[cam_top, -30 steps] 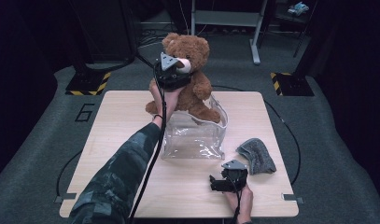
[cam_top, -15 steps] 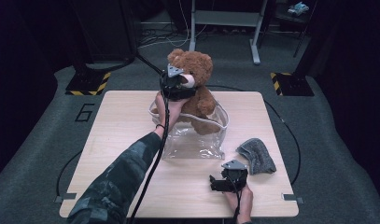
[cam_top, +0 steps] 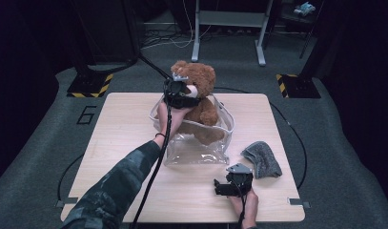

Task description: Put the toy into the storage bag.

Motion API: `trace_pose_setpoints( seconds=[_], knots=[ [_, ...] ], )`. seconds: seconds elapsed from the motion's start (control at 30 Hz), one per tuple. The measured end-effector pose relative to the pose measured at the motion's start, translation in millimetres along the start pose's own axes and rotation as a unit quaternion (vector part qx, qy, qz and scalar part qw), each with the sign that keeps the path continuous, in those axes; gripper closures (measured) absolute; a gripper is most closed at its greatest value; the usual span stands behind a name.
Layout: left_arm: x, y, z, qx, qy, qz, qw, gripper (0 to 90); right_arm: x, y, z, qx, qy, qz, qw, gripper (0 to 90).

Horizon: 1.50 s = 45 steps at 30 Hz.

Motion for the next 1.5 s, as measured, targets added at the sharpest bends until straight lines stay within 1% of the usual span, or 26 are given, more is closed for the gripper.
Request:
trace_pose_setpoints(
  seconds=[0.03,0.07,0.1,0.13,0.23,0.27,0.3,0.33,0.4,0.47,0.5,0.53,0.67,0.77,0.8,0.87,0.9,0.93,0.97,1.07,1.2,1.3,1.33,1.37,1.43,1.5],
  knots=[
    [-1.4,-1.4,-2.4,-0.002,-0.014,-0.002,0.9999,29.3,0.1,0.0,0.0,0.000,0.000,0.001,1.0000,2.8],
    [-2.6,-2.7,-4.5,0.000,-0.021,-0.001,0.9998,28.1,0.0,0.1,0.0,0.001,0.001,0.001,1.0000,2.8],
    [-3.1,-4.4,-6.9,-0.005,-0.029,-0.004,0.9996,26.5,0.0,0.1,0.1,0.001,0.001,0.001,1.0000,2.8],
    [-4.0,-4.9,-8.9,0.001,-0.031,-0.003,0.9995,24.9,0.0,0.1,0.1,0.001,0.001,0.001,1.0000,2.8],
    [-4.2,-7.7,-14.6,-0.005,-0.041,-0.001,0.9992,21.1,-0.1,0.2,0.1,0.001,0.000,0.001,1.0000,2.8],
    [-4.3,-8.4,-15.9,-0.006,-0.045,-0.001,0.9990,19.1,-0.1,0.2,0.1,0.000,0.000,0.001,1.0000,2.8],
    [-4.2,-8.8,-16.9,-0.001,-0.044,-0.001,0.9991,17.0,-0.1,0.2,0.1,0.000,0.000,0.001,1.0000,2.8],
    [-3.7,-9.3,-17.8,-0.003,-0.048,0.001,0.9989,15.9,-0.1,0.3,0.1,0.000,0.000,0.001,1.0000,2.8],
    [-2.5,-9.8,-19.8,-0.006,-0.063,-0.006,0.9980,13.4,-0.1,0.3,0.1,0.000,0.000,0.001,1.0000,2.8],
    [-0.3,-9.1,-21.5,-0.007,-0.066,-0.010,0.9977,11.5,-0.1,0.0,0.1,-0.002,0.000,0.001,1.0000,2.8],
    [1.6,-9.0,-22.5,-0.013,-0.070,-0.013,0.9974,11.5,-0.1,0.1,0.1,-0.002,0.000,0.001,1.0000,2.8],
    [3.6,-8.7,-23.7,-0.012,-0.071,-0.017,0.9973,10.3,-0.1,0.1,0.1,-0.002,0.000,0.001,1.0000,2.8],
    [12.2,-9.0,-29.8,-0.011,-0.071,-0.028,0.9970,7.3,-0.1,0.1,0.1,-0.001,0.000,0.001,1.0000,2.8],
    [20.1,-10.1,-33.3,-0.014,-0.069,-0.032,0.9970,4.7,-0.2,0.2,0.1,0.000,0.001,0.000,1.0000,2.8],
    [22.5,-10.2,-34.6,-0.019,-0.071,-0.030,0.9969,3.2,-0.3,0.3,0.1,0.000,0.001,0.000,1.0000,2.8],
    [28.7,-12.3,-37.1,-0.020,-0.065,-0.032,0.9972,2.8,-0.3,0.2,0.2,0.000,0.001,0.000,1.0000,2.8],
    [34.8,-15.6,-40.2,-0.019,-0.064,-0.034,0.9972,1.8,-0.2,0.6,0.0,0.002,0.000,0.000,1.0000,2.8],
    [34.8,-15.6,-40.2,-0.019,-0.064,-0.034,0.9972,1.3,-0.2,0.6,0.0,0.002,0.000,0.000,1.0000,2.8],
    [38.1,-17.9,-41.7,-0.016,-0.062,-0.033,0.9974,1.3,-0.2,0.6,0.0,0.002,0.000,0.000,1.0000,2.8],
    [47.5,-24.7,-46.4,-0.016,-0.058,-0.035,0.9976,0.4,-0.3,0.3,0.1,0.000,0.001,0.000,1.0000,2.8],
    [61.9,-33.6,-52.6,-0.022,-0.052,-0.035,0.9978,0.0,-0.2,0.6,0.0,0.002,0.000,0.000,1.0000,2.8],
    [73.8,-39.8,-58.5,-0.023,-0.043,-0.030,0.9984,0.0,-0.2,0.6,0.1,0.002,0.000,0.000,1.0000,2.8],
    [77.9,-42.3,-60.6,-0.030,-0.044,-0.029,0.9982,0.0,-0.3,0.3,0.2,0.000,0.001,0.000,1.0000,2.8],
    [81.7,-43.7,-62.7,-0.024,-0.037,-0.026,0.9987,0.0,-0.3,0.2,0.2,0.000,0.001,0.000,1.0000,2.8],
    [90.5,-48.5,-67.2,-0.021,-0.033,-0.025,0.9989,0.0,-0.3,0.2,0.2,0.000,0.000,0.000,1.0000,2.8],
    [99.8,-53.8,-72.7,-0.025,-0.030,-0.022,0.9990,0.0,-0.3,0.2,0.3,0.000,0.000,0.000,1.0000,2.8]
  ],
)
Point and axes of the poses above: each handheld gripper's, and its own axes: x roughly backward along the jaws, z roughly out of its top, y roughly to its right, the point moved 4 cm from there along -x, roughly forward along the jaws, and after that the axes turned 2 degrees about z, right-handed, at the moved point
